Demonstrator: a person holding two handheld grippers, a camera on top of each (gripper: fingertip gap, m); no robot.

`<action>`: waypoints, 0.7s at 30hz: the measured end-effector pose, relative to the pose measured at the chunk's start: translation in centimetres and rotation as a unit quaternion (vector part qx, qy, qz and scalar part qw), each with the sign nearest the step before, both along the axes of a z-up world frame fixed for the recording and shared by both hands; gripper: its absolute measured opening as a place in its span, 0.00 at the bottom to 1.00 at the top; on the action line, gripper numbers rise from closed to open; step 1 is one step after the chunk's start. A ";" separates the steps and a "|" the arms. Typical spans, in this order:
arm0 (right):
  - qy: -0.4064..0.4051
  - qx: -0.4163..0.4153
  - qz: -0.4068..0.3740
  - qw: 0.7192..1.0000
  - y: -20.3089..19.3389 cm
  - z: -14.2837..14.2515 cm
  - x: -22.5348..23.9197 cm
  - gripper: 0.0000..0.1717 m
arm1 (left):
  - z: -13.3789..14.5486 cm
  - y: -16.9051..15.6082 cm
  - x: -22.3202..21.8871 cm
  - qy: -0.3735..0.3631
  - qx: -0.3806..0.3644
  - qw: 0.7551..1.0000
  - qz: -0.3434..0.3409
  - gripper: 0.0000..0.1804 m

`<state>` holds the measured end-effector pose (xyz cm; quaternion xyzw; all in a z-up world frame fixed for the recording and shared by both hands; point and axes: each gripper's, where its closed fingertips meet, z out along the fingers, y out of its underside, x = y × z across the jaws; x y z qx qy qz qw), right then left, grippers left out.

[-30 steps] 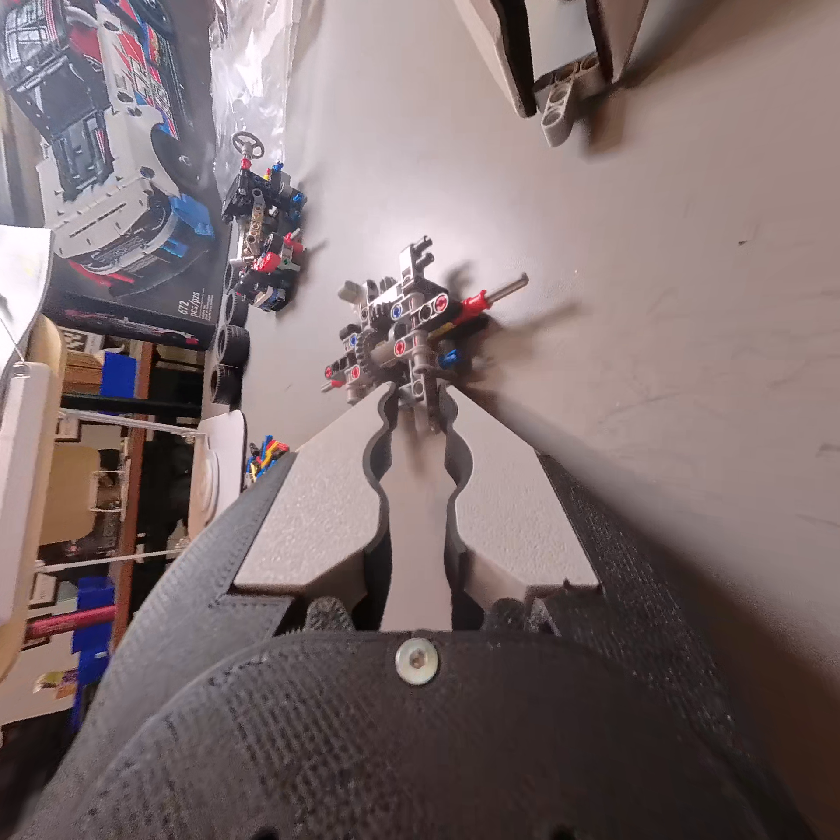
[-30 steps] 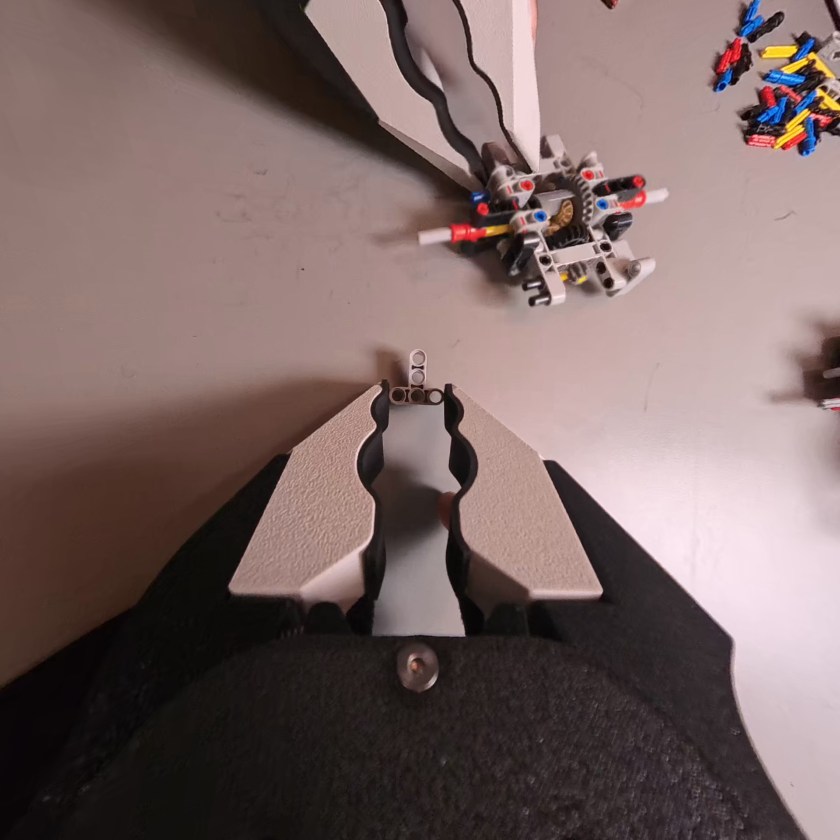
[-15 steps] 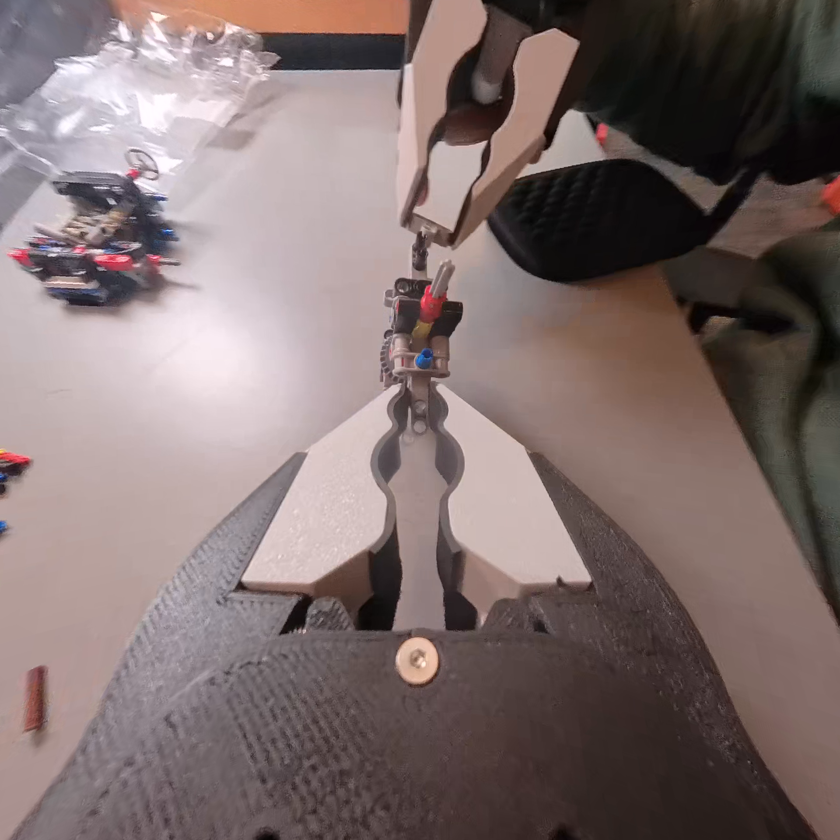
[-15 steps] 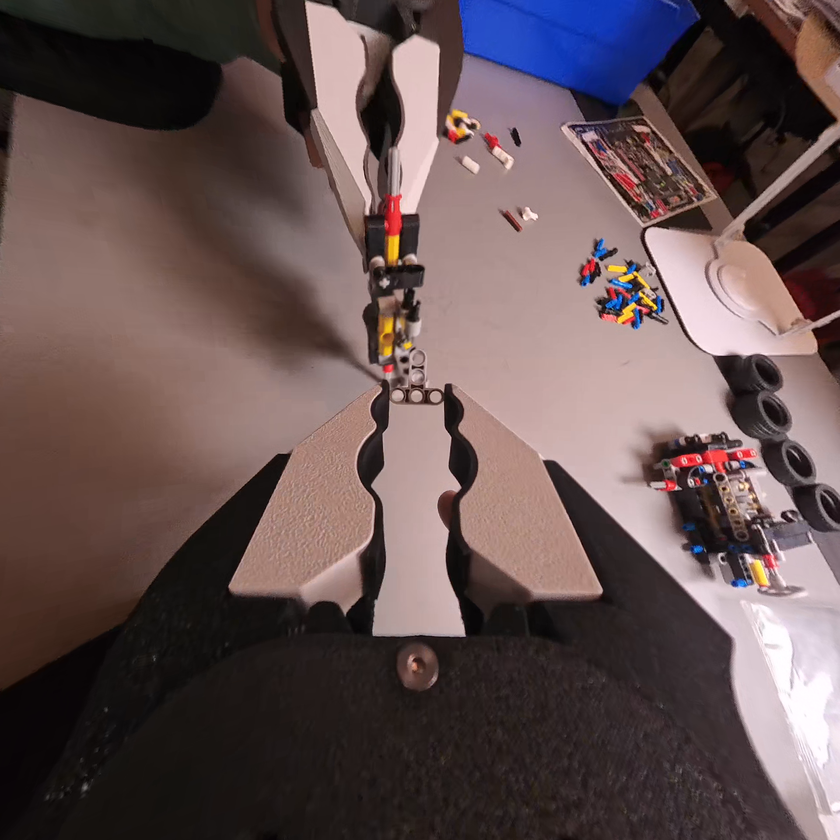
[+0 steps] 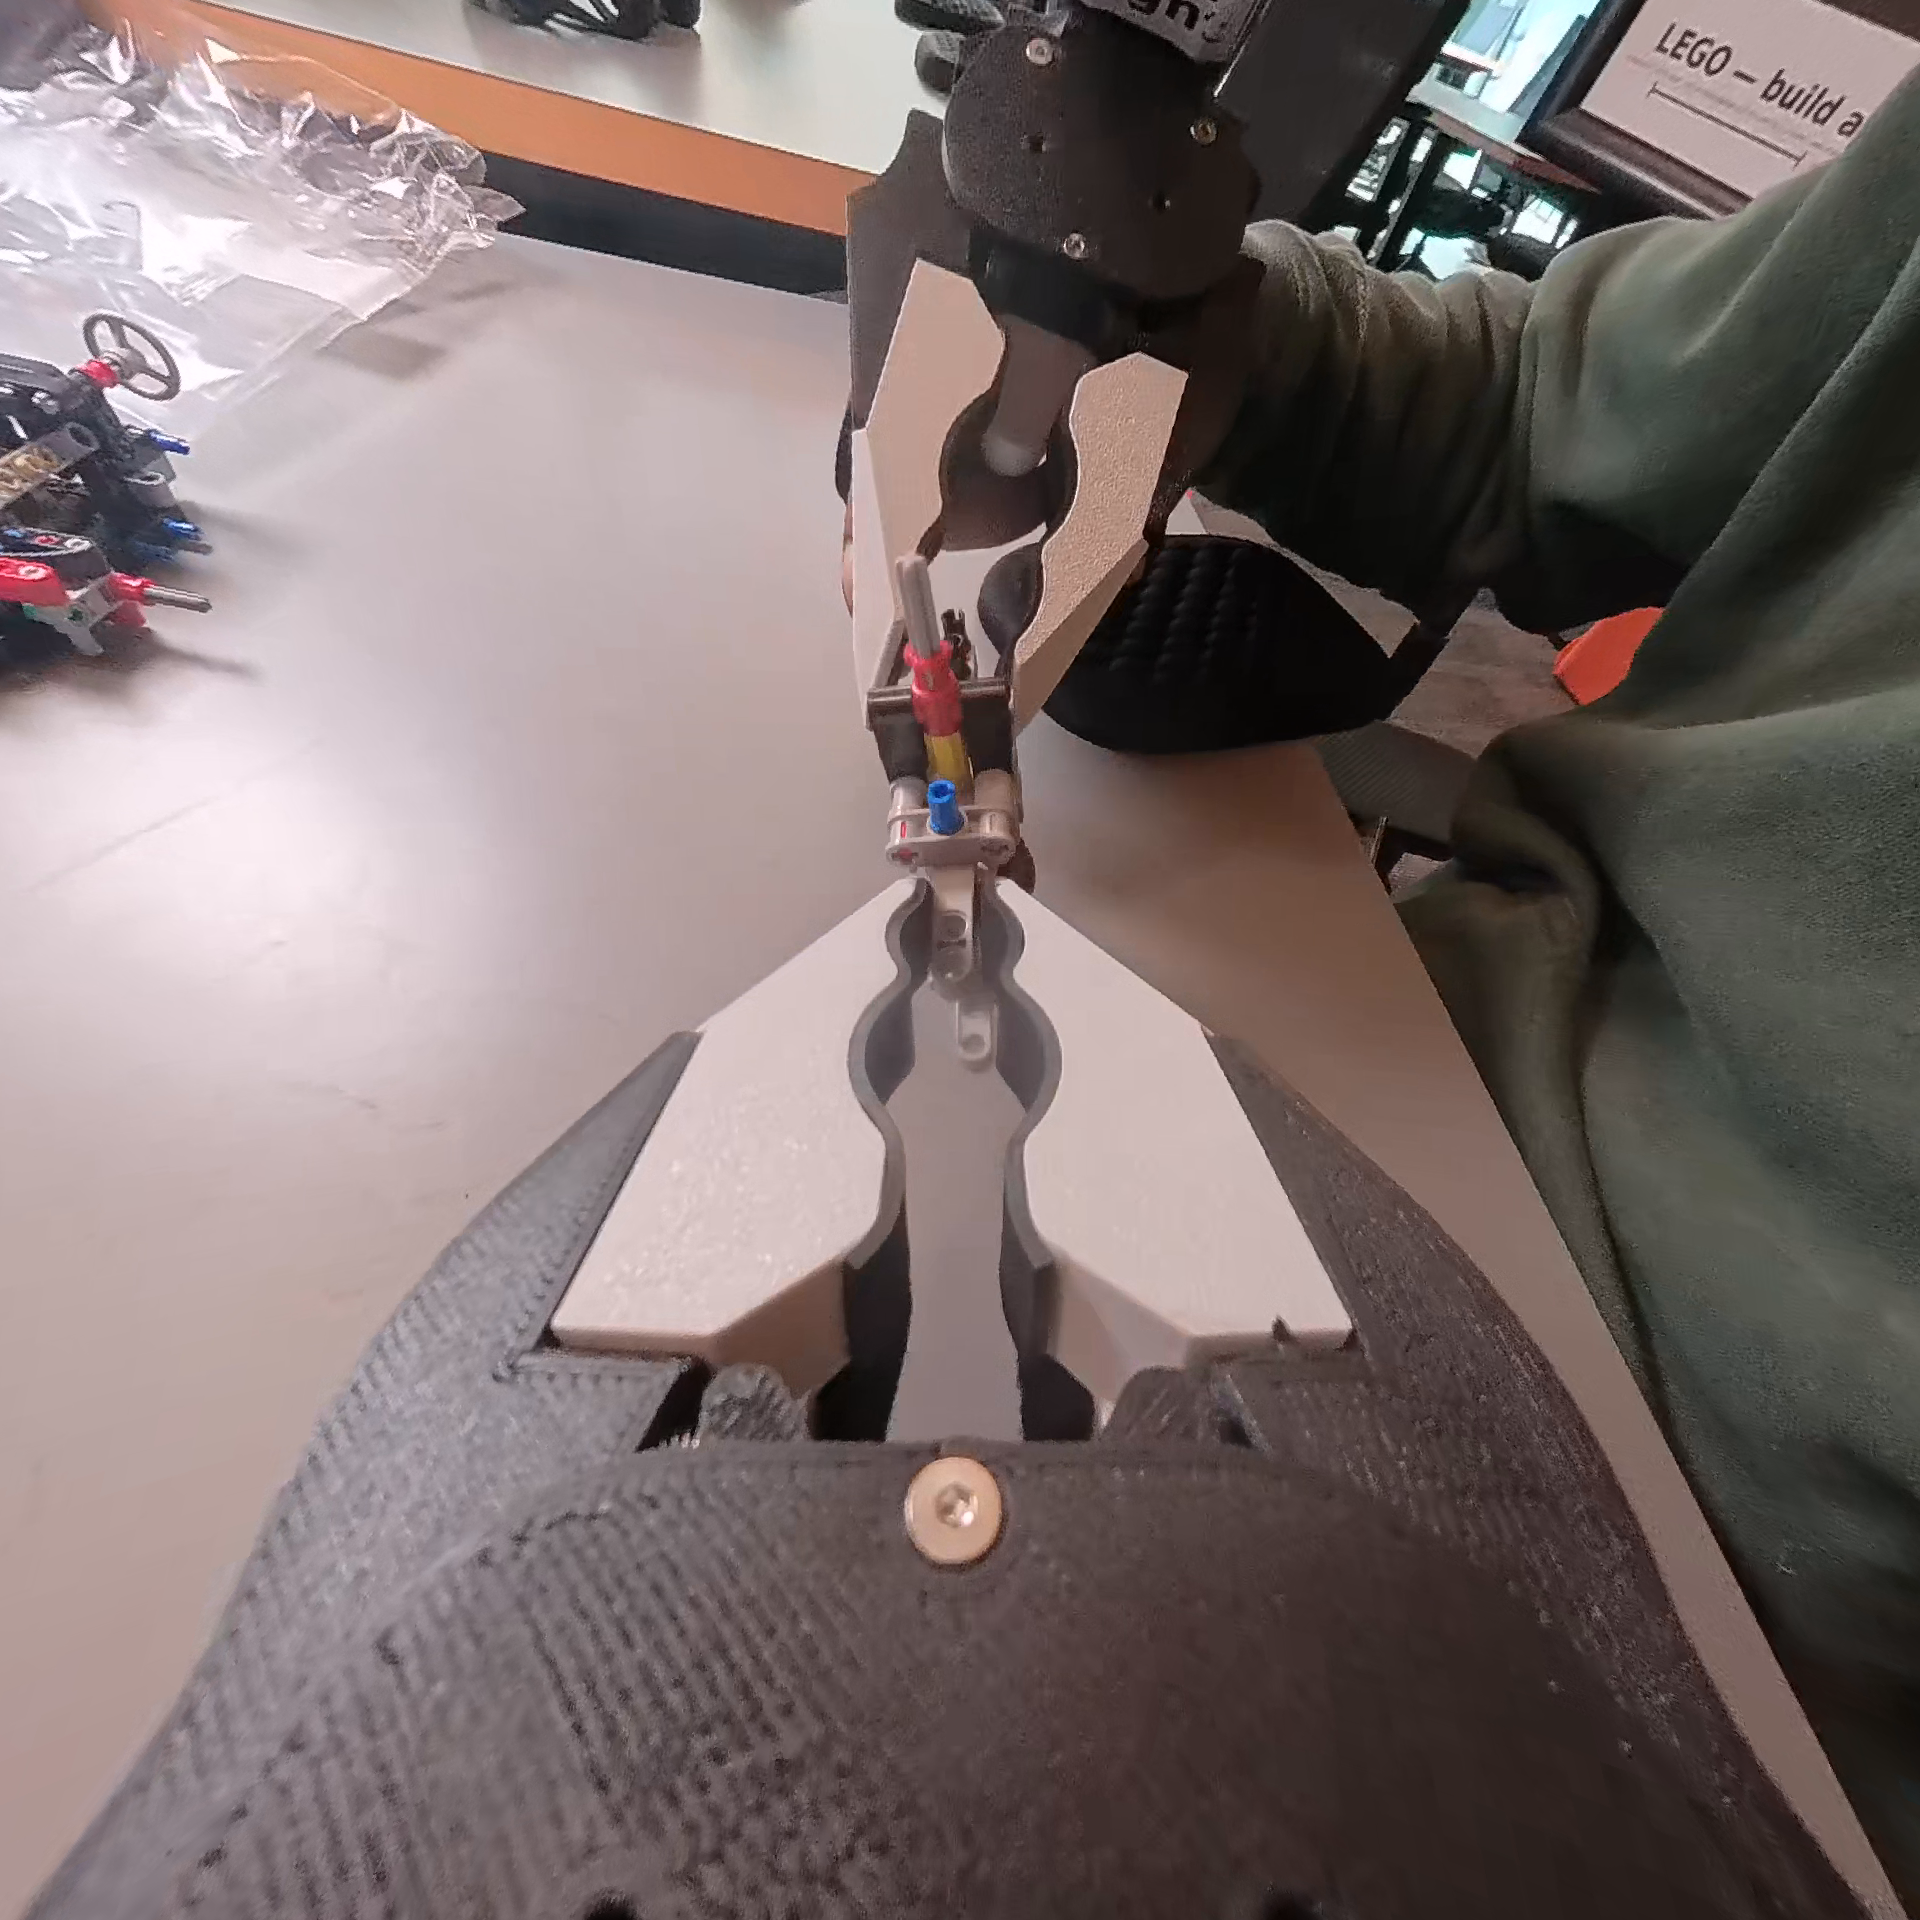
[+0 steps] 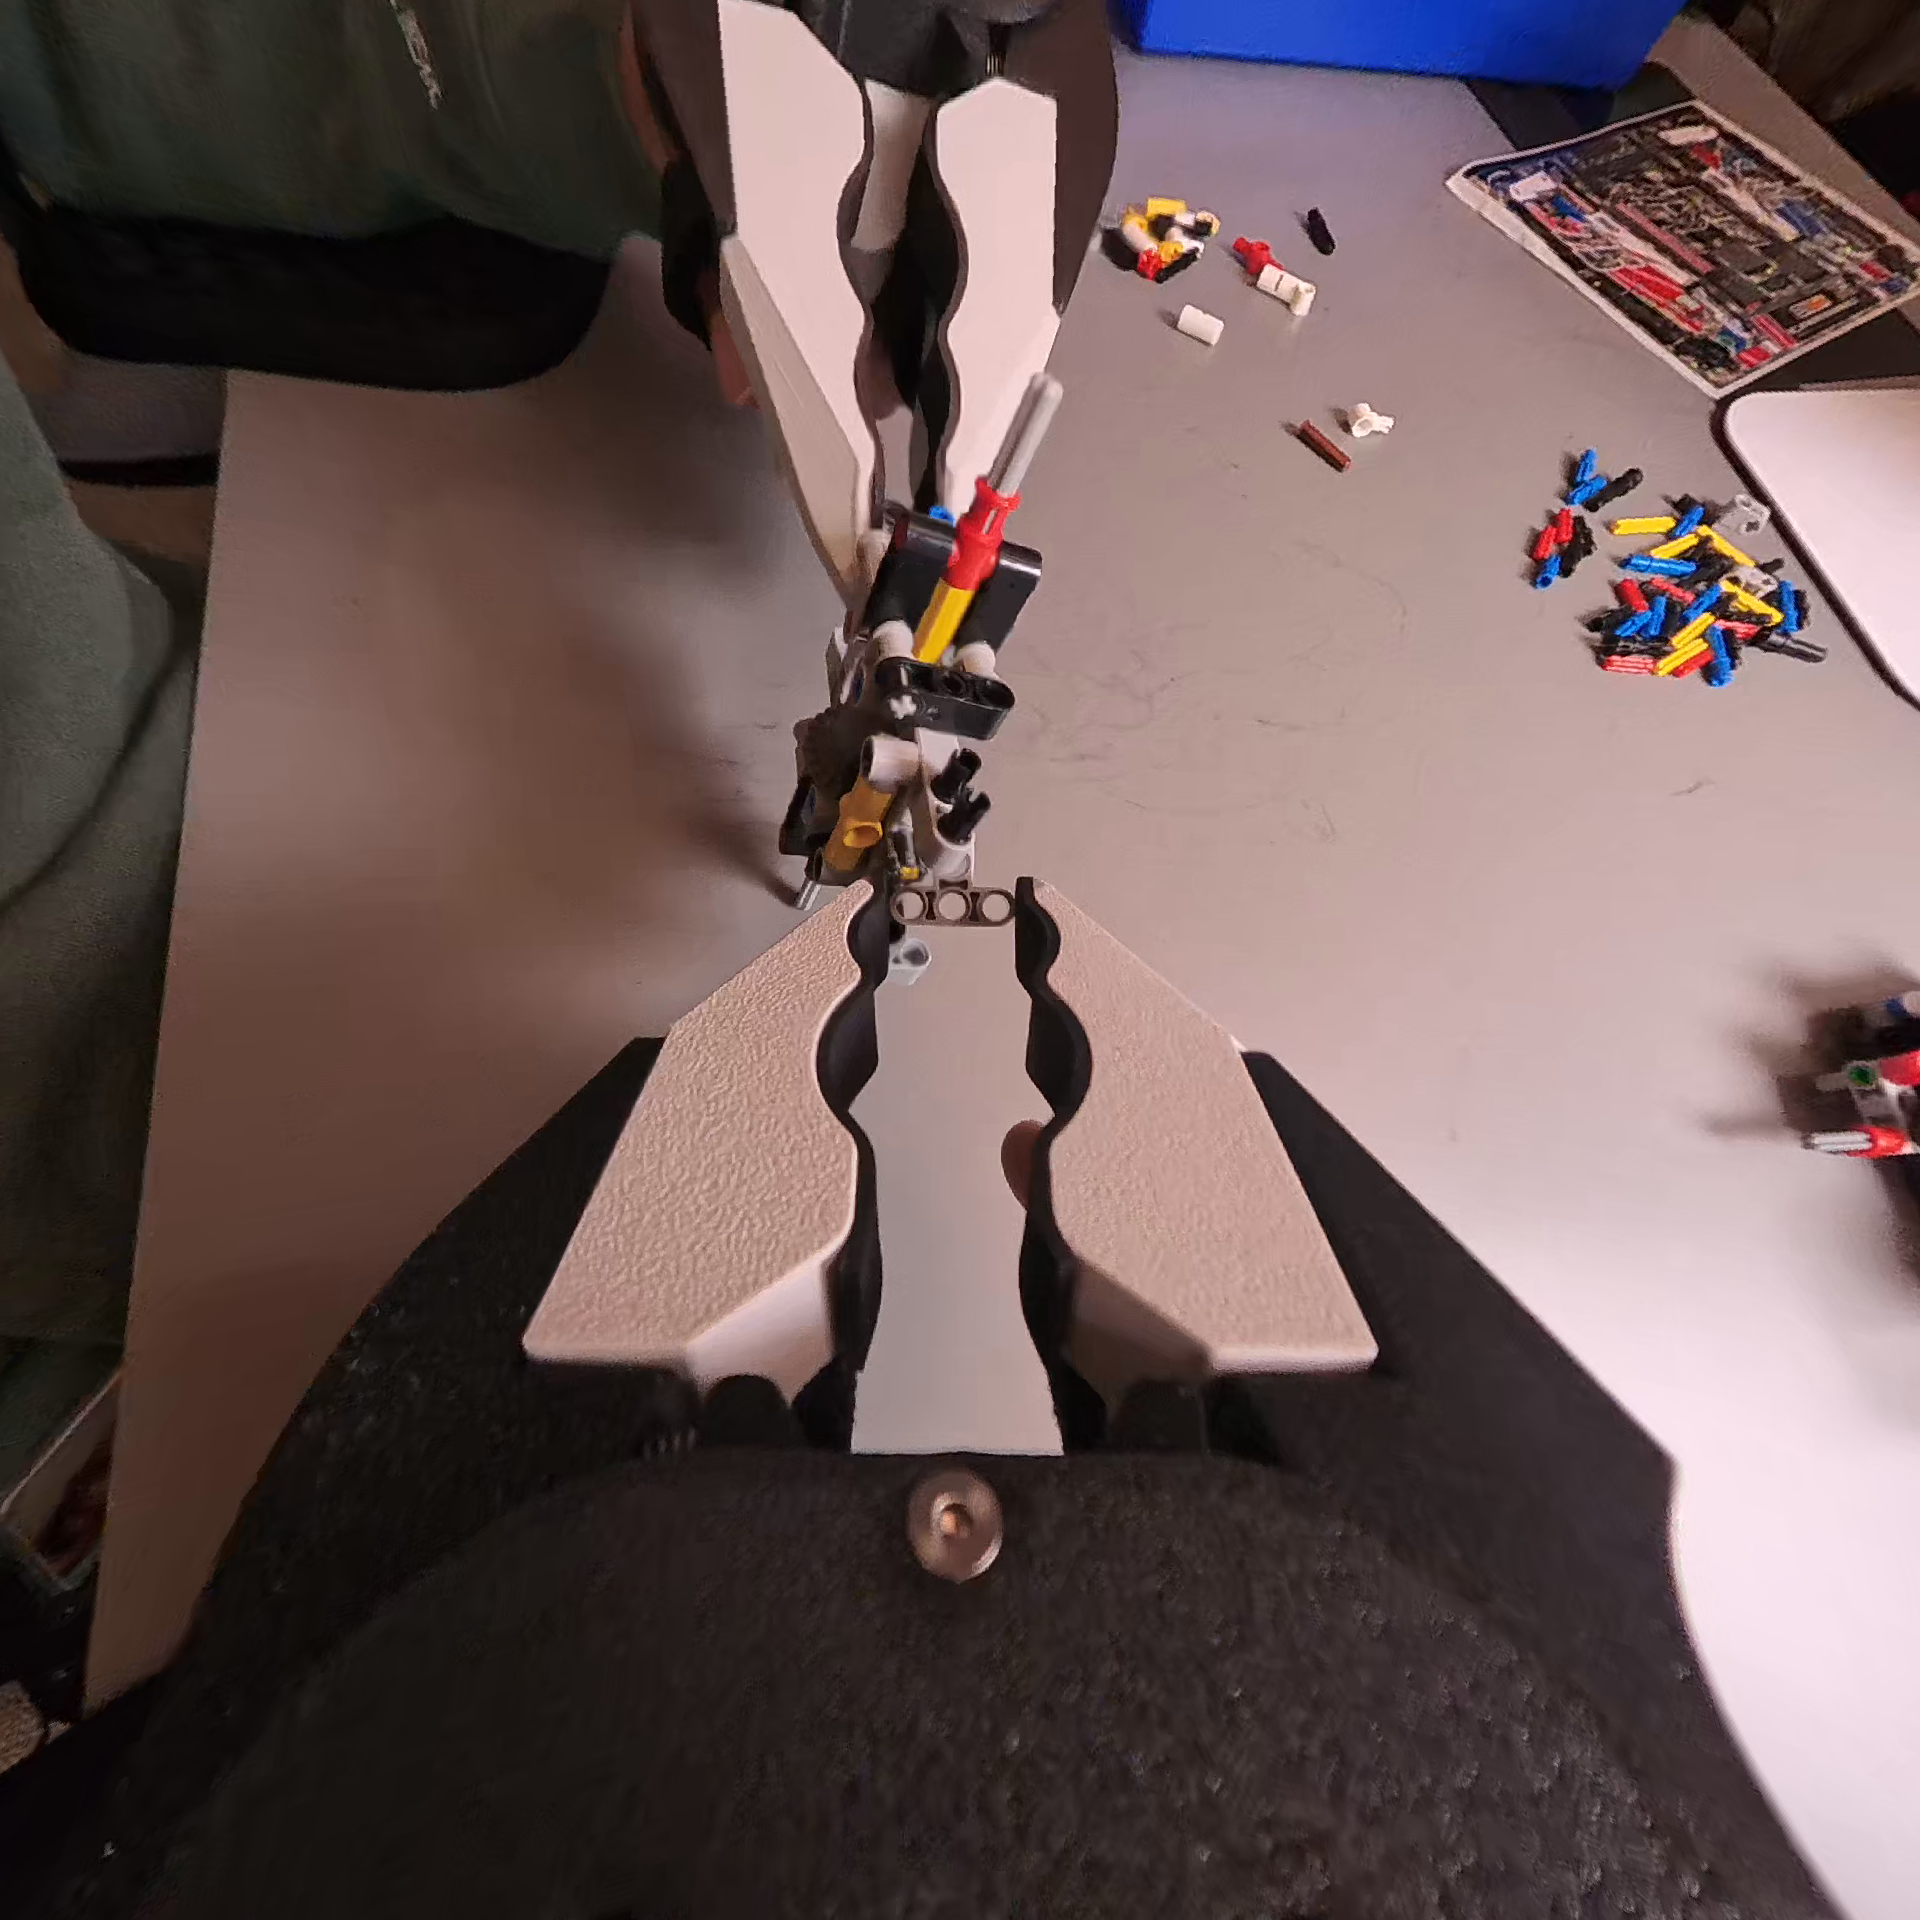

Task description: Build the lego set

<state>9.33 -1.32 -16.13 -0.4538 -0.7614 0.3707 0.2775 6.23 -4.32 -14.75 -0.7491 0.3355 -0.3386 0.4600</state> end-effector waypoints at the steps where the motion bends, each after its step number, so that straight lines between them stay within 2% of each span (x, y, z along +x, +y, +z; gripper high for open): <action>1: 0.001 -0.008 0.003 1.000 -0.2 0.0 0.1 0.13 | -0.1 0.0 0.2 0.001 0.001 1.000 -0.001 0.04; 4: 0.009 -0.009 0.004 1.000 -0.3 -0.3 0.1 0.13 | -0.6 -0.2 1.0 -0.007 -0.014 1.000 -0.008 0.11; 10: 0.030 -0.008 0.010 0.999 -0.9 -0.1 0.2 0.13 | -0.6 -0.1 2.0 -0.033 -0.023 0.999 -0.009 0.14; 15: 0.056 -0.011 0.015 0.998 -1.1 0.8 0.1 0.13 | 1.2 -0.5 2.7 -0.093 0.018 0.995 -0.027 0.16; 21: 0.039 -0.004 0.023 0.999 -1.4 0.0 0.1 0.13 | -0.3 0.0 2.8 -0.011 0.085 0.996 -0.002 0.14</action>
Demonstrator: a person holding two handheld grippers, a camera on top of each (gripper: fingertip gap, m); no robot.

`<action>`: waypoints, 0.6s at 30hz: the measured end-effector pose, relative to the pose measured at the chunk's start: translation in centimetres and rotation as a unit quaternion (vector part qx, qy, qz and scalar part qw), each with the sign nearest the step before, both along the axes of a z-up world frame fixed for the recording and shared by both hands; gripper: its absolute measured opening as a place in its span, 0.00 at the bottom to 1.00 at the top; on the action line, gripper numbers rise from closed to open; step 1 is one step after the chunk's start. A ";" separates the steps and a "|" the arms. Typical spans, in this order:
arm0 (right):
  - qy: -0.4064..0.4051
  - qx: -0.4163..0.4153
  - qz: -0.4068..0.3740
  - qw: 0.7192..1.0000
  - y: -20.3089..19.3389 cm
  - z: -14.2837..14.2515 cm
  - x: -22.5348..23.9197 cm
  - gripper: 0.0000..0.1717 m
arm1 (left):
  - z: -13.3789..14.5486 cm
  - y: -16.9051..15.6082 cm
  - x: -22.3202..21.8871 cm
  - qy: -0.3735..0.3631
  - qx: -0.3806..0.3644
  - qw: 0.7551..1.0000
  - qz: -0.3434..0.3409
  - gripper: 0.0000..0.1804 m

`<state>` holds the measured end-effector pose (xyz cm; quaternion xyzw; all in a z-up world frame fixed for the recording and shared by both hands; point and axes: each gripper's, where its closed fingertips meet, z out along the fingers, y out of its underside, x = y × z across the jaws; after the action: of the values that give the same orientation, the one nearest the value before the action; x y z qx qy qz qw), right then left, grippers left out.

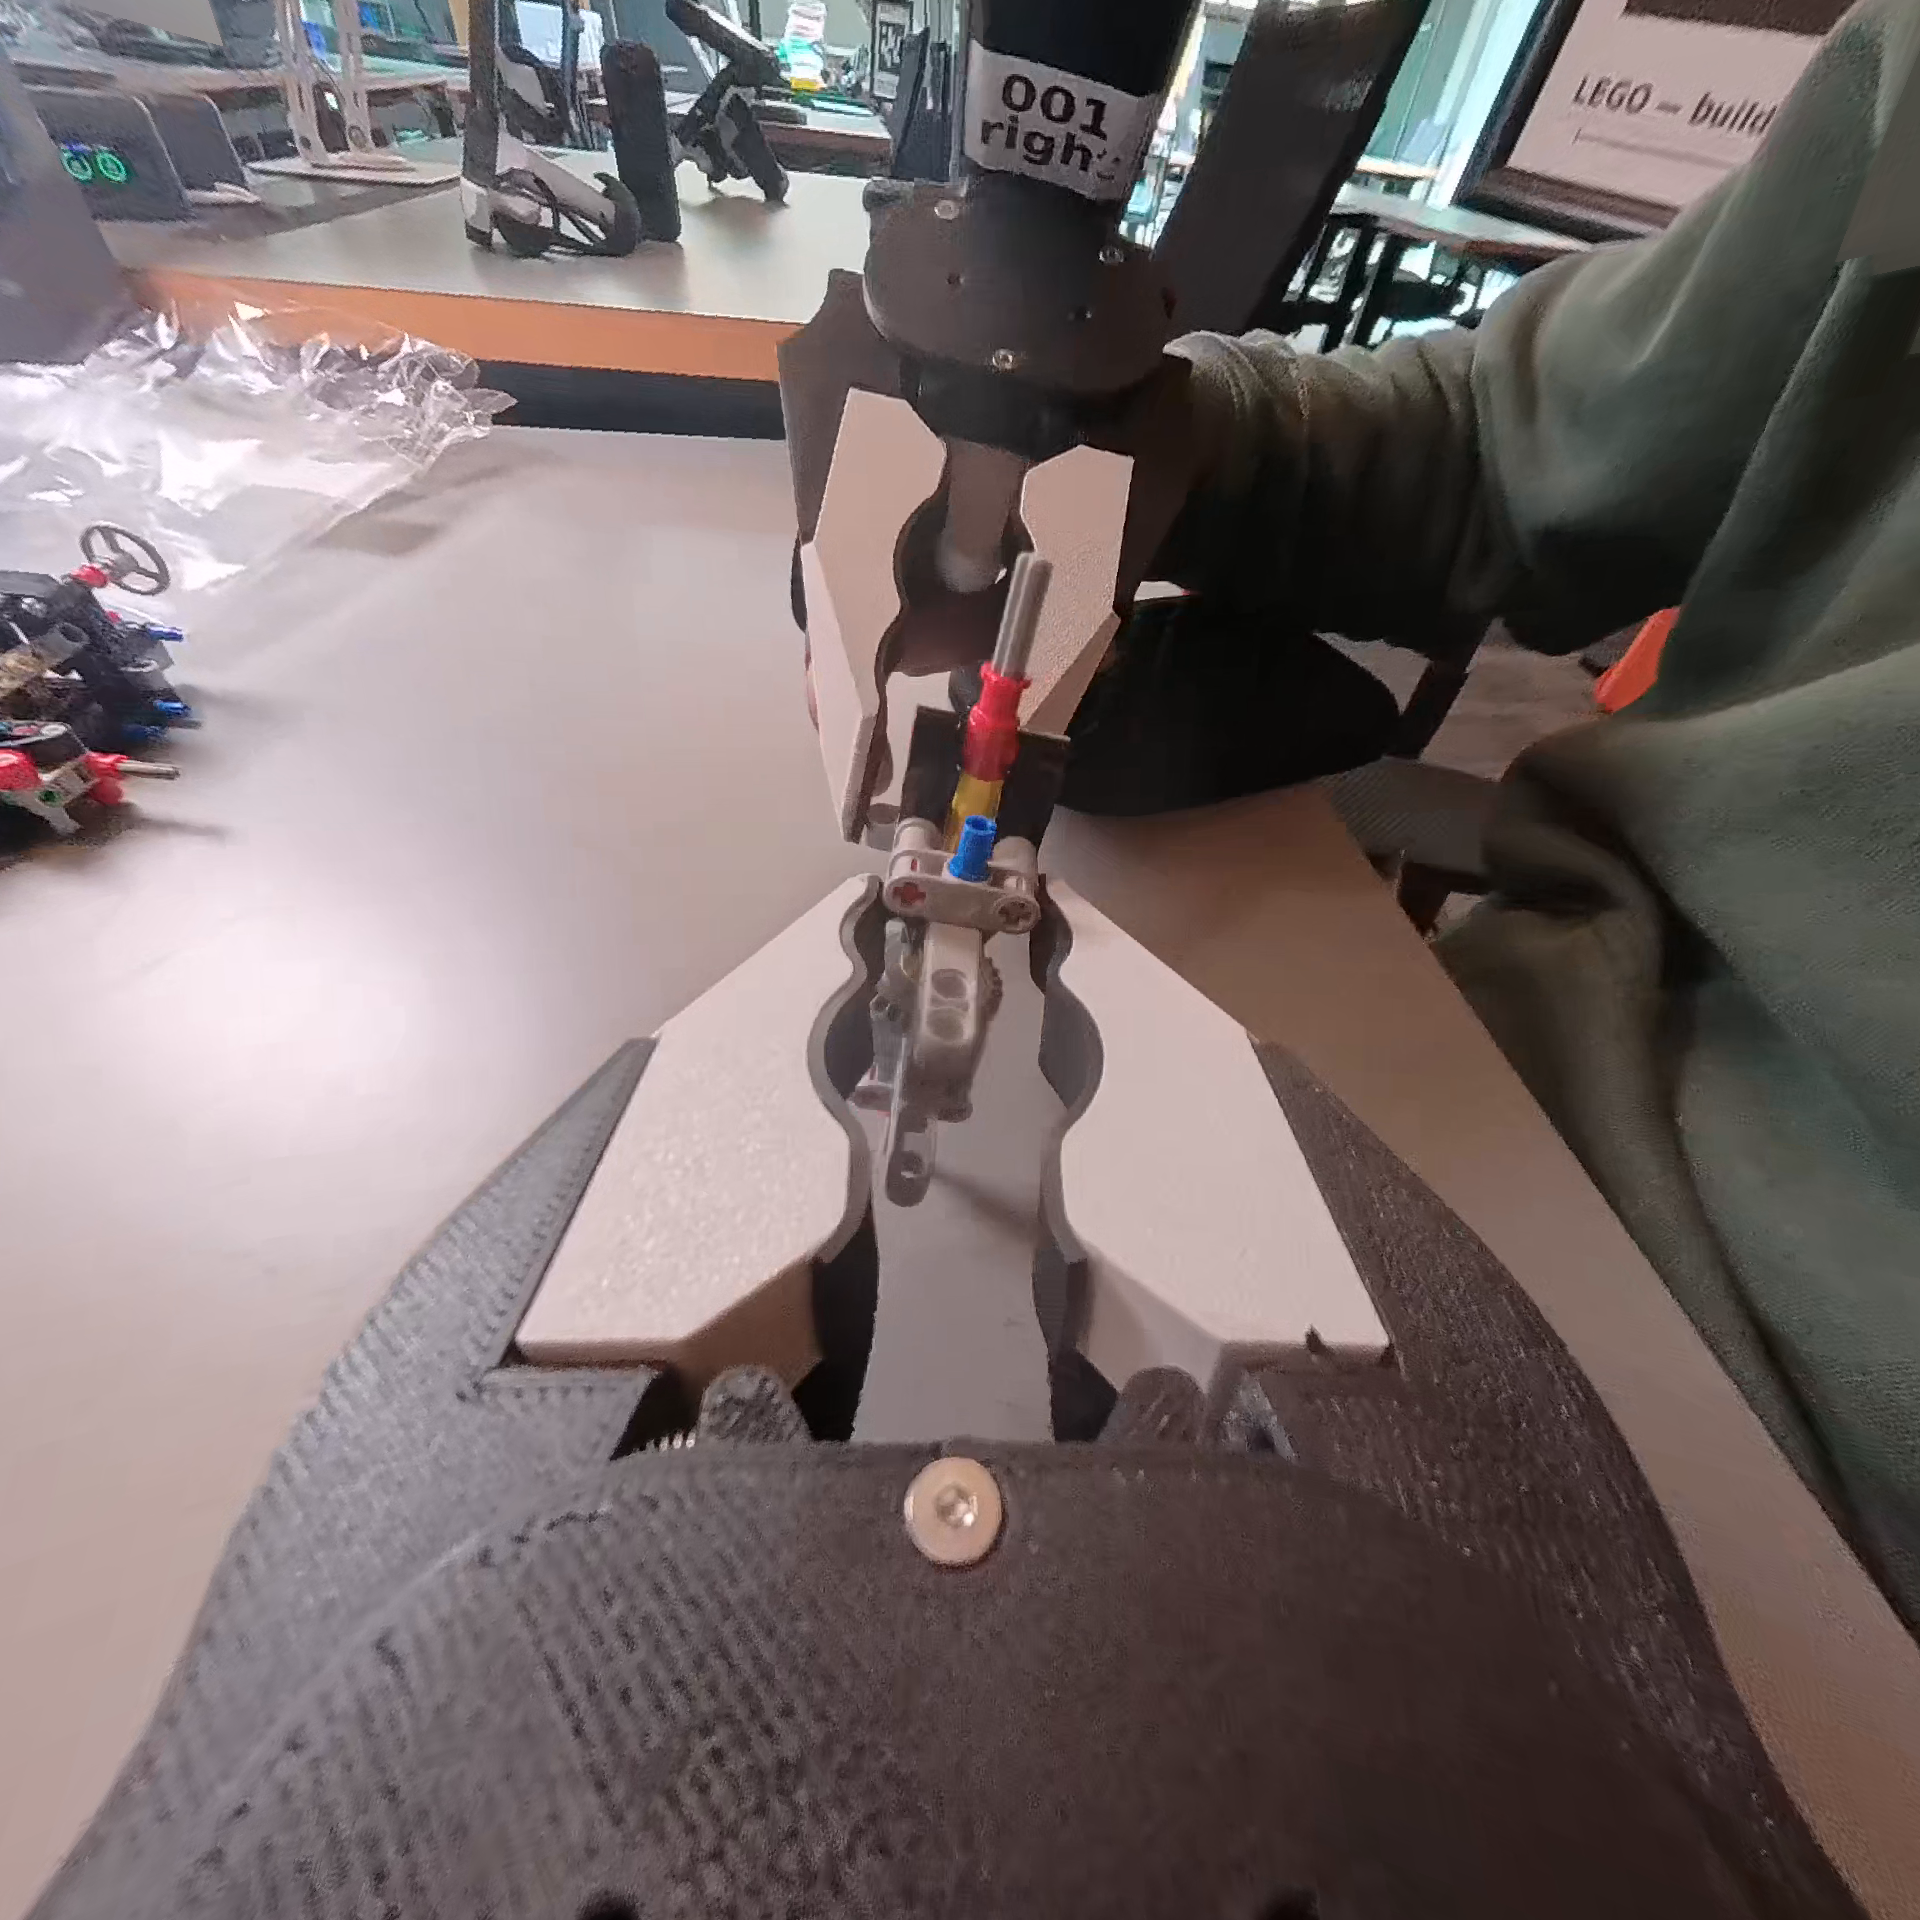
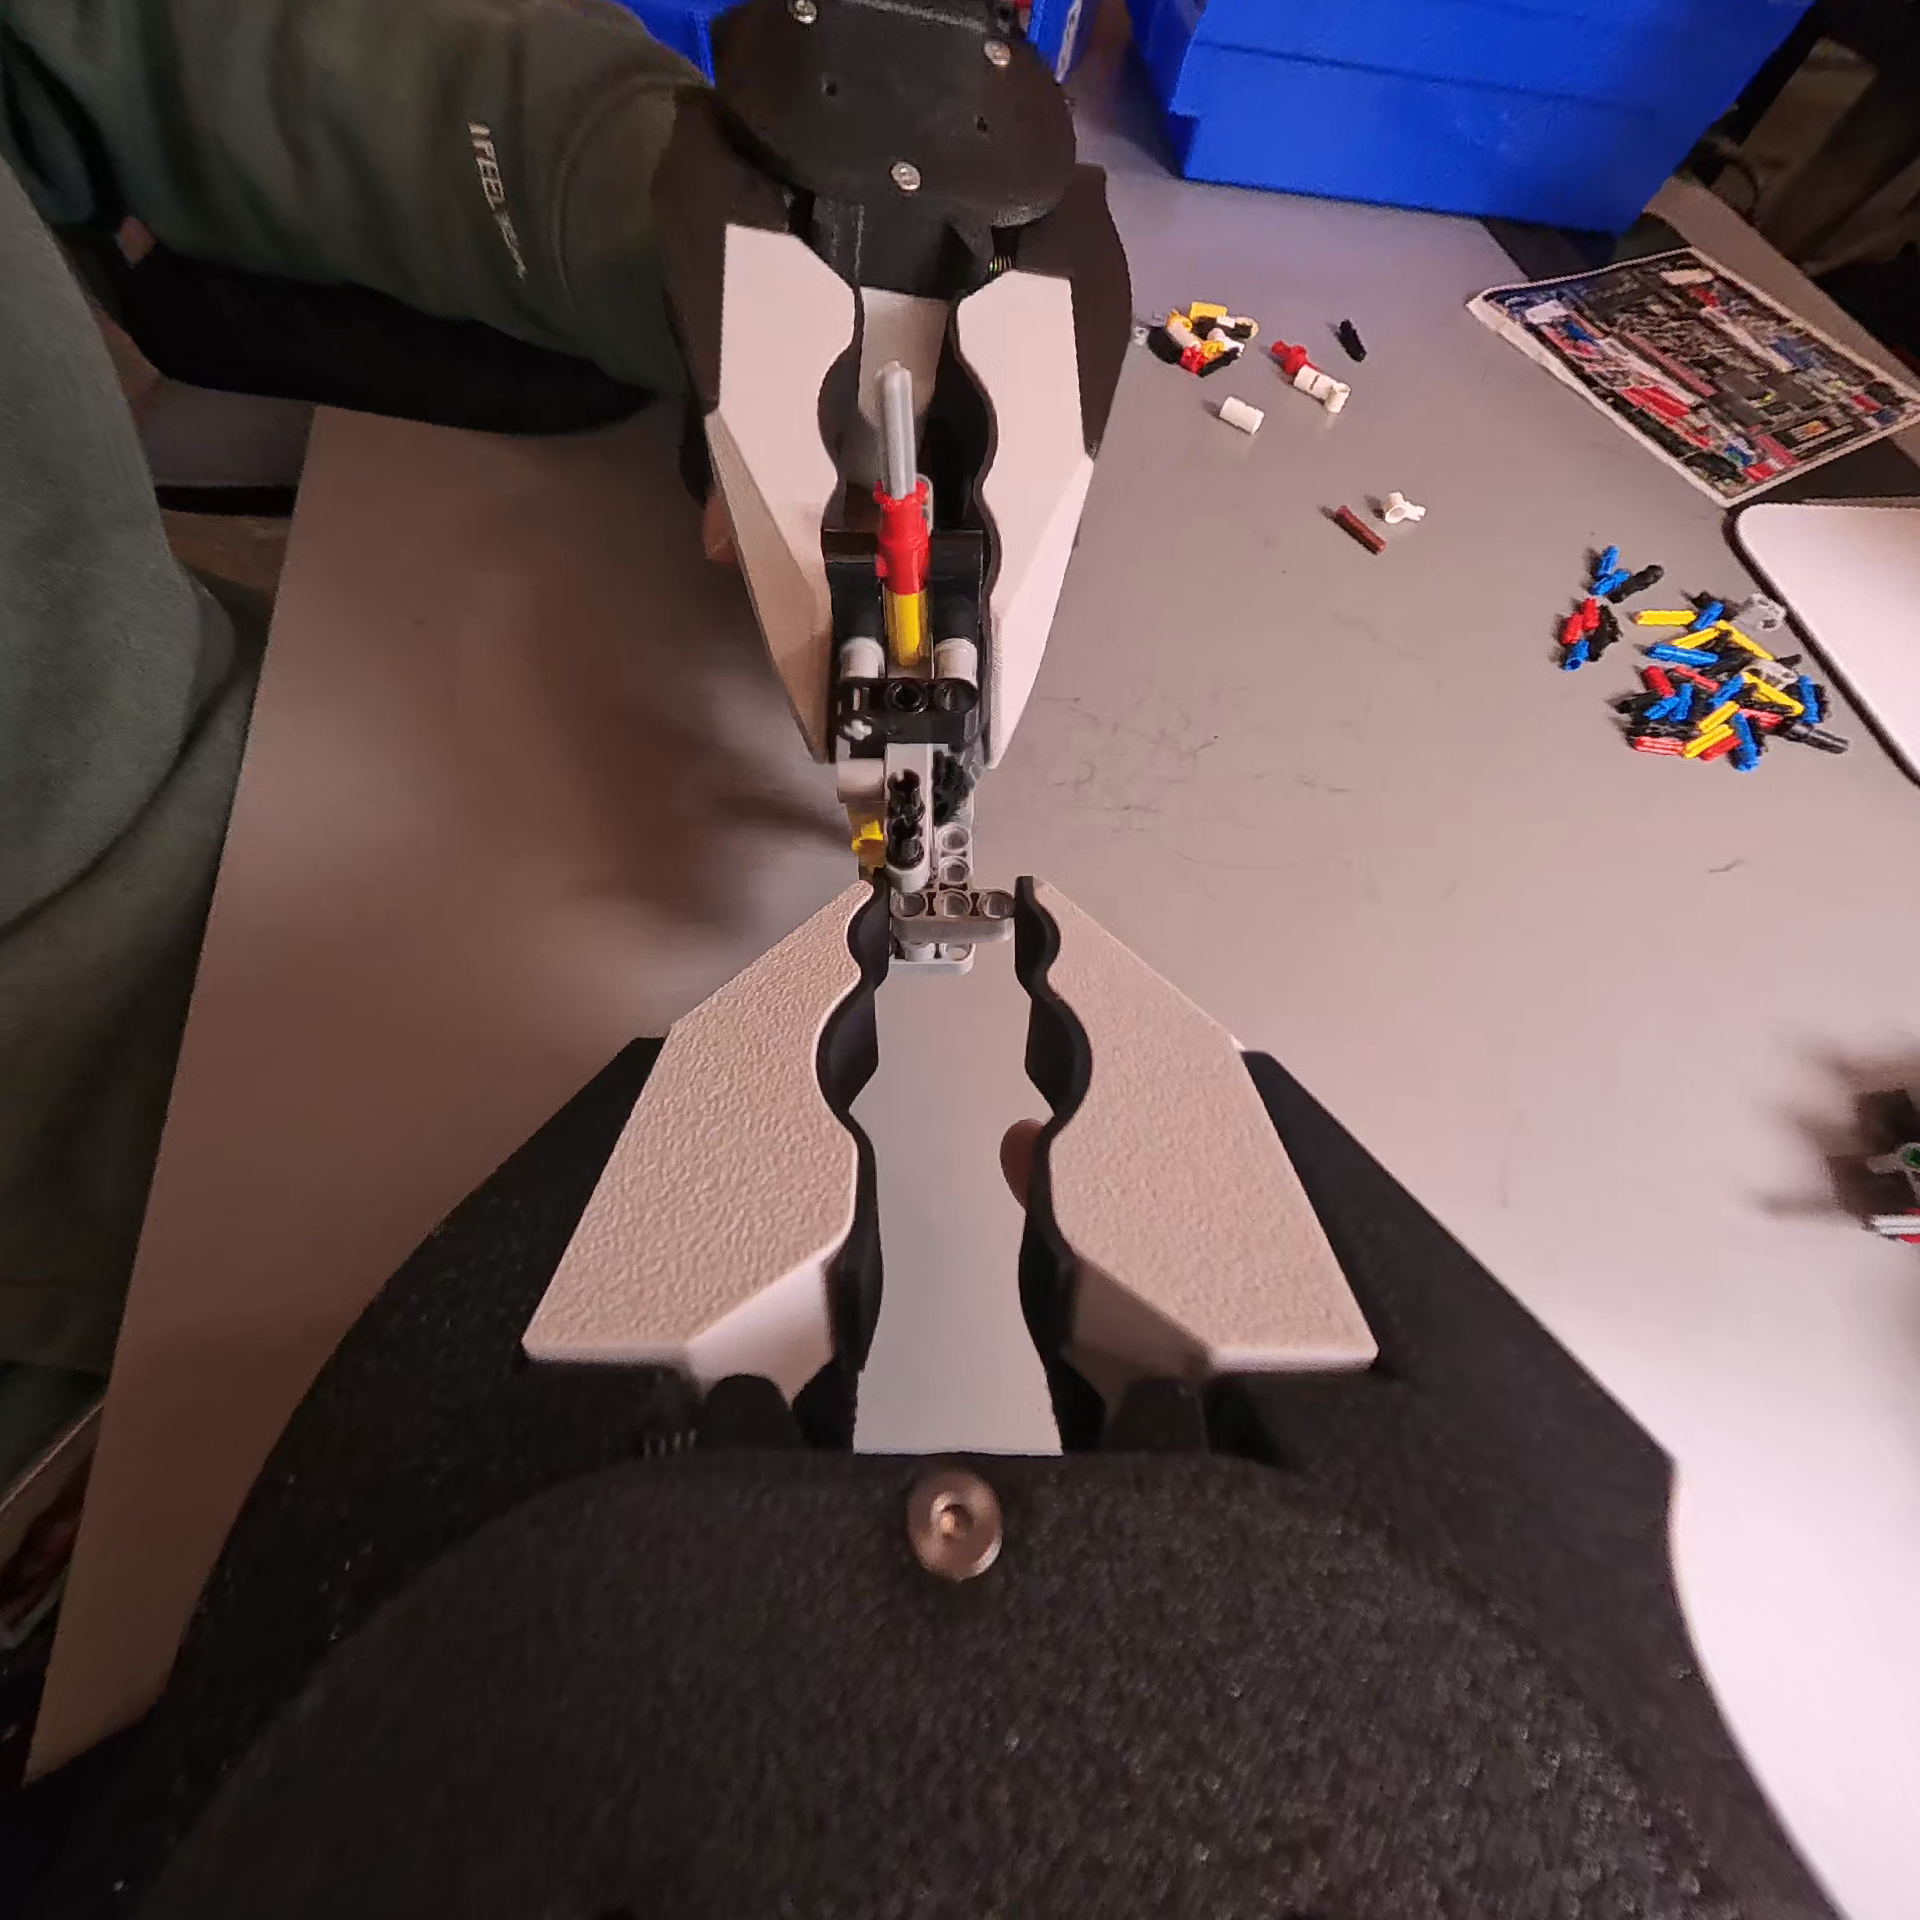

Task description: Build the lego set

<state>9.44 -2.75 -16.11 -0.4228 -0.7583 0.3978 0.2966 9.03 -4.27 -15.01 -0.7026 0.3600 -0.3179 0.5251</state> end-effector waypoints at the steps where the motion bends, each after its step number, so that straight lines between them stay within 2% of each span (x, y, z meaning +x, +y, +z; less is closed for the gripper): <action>1: 0.003 -0.003 0.000 1.000 0.0 0.1 -0.1 0.13 | -0.2 0.1 0.0 0.015 0.008 1.000 0.006 0.14; 5: -0.001 -0.004 0.003 1.000 0.0 0.1 -0.2 0.13 | -0.5 0.2 0.0 0.041 0.033 0.999 0.010 0.14; 10: -0.014 0.012 -0.004 1.000 1.2 0.2 0.5 0.13 | -0.6 0.3 -0.7 0.040 0.025 0.999 0.022 0.14; 14: -0.021 0.037 0.002 0.999 1.9 2.4 1.5 0.13 | -0.6 0.6 -0.9 0.038 0.006 0.999 0.033 0.14; 18: -0.042 0.068 0.028 0.996 0.7 4.7 1.2 0.13 | -0.6 0.5 -0.7 0.036 0.006 0.999 0.028 0.14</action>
<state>10.65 -2.00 -11.43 -0.3965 -0.8071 0.3351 0.2811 8.33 -3.74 -15.61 -0.7202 0.3603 -0.2757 0.5248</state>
